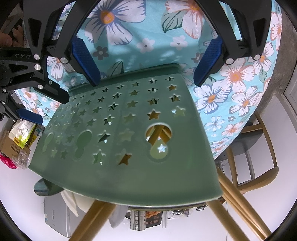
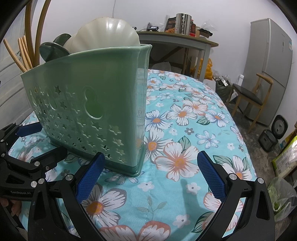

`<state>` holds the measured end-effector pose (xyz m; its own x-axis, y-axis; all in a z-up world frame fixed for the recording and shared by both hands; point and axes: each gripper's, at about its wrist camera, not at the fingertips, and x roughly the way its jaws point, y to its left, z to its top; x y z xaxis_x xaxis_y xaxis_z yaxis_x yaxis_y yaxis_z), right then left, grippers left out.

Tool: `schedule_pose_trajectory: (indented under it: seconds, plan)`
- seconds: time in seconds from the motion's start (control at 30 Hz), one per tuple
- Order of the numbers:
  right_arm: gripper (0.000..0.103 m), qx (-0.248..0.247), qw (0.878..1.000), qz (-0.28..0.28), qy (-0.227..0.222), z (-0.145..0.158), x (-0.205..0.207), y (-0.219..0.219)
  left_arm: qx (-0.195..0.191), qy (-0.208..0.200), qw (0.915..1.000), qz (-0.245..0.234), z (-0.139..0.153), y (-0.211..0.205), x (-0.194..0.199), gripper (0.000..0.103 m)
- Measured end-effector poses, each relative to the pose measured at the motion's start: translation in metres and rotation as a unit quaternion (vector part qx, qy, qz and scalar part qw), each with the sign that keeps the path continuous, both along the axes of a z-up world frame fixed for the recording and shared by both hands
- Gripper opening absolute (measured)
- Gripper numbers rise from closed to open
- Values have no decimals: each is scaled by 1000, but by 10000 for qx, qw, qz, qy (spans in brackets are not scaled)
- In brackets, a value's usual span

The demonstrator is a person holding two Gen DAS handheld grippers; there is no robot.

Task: Organize utensils

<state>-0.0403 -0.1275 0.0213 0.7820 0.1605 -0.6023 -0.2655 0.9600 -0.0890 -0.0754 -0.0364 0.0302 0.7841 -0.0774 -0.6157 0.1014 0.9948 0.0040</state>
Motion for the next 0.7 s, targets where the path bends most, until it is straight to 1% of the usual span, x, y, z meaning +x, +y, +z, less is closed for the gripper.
schedule_pose_trajectory:
  seconds: [0.3, 0.7]
  plan:
    - [96, 19, 10000, -29, -11, 1, 0, -2, 48, 66, 10000, 45, -1, -1, 1, 98]
    - [96, 19, 10000, -35, 18, -1, 3, -2, 155, -47, 9998, 97, 0, -2, 0, 98]
